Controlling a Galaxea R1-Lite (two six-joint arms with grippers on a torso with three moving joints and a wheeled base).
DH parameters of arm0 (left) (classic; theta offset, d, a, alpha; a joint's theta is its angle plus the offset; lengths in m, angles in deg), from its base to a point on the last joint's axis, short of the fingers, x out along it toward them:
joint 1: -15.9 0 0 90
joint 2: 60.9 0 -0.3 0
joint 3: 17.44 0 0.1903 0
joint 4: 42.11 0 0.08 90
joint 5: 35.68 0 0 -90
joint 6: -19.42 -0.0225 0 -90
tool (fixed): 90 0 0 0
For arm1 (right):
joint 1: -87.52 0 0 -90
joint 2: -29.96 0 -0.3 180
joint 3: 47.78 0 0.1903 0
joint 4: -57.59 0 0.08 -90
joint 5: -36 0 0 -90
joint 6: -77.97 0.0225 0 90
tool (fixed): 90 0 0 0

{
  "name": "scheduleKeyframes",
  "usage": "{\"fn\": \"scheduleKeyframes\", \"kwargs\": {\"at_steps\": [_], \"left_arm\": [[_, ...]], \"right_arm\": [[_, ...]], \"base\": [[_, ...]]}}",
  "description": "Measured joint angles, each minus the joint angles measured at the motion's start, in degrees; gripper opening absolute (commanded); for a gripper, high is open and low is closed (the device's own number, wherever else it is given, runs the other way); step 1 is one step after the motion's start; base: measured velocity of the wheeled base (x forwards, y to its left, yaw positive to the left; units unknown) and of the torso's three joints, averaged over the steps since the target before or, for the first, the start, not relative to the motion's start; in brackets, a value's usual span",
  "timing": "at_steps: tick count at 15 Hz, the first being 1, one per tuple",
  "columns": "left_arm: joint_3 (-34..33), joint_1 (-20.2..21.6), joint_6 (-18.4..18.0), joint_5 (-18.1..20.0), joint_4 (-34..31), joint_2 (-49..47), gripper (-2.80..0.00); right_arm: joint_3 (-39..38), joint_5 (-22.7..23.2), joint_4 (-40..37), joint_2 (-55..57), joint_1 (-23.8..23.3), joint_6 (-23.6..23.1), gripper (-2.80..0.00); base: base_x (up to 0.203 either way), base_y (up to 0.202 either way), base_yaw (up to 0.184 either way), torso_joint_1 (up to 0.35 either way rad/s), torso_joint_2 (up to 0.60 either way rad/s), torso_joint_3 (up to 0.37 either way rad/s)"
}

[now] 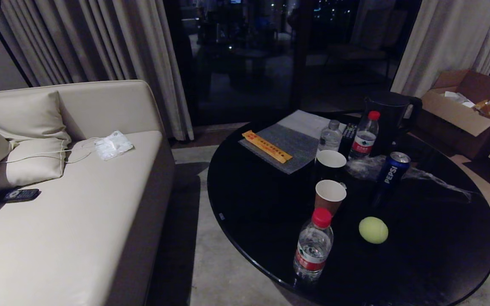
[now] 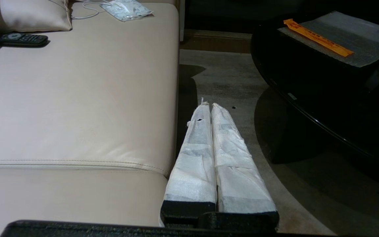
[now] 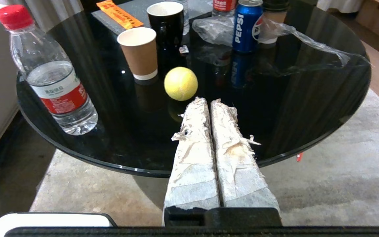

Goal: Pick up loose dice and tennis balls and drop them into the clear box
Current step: Pick up the ball on the table

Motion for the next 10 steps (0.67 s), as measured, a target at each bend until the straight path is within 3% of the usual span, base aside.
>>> {"fn": "scheduleKeyframes", "kwargs": {"at_steps": [3,5,10], "left_arm": [[0.0,0.0,0.1,-0.1,0.0,0.0,-2.8],[0.0,0.0,0.1,-0.1,0.0,0.0,-2.8],[0.0,0.0,0.1,0.0,0.0,0.0,-2.8]], "right_arm": [[0.5,0.0,-0.6,0.1,0.0,0.3,-2.8],[5.3,0.4,-3.6,1.8,0.0,0.5,-2.8],[17.4,2.6,-9.3,19.3,0.8,4.7,-2.8]], "base": [[0.0,0.0,0.0,0.0,0.0,0.0],[0.0,0.0,0.0,0.0,0.0,0.0],[0.0,0.0,0.0,0.0,0.0,0.0]]}}
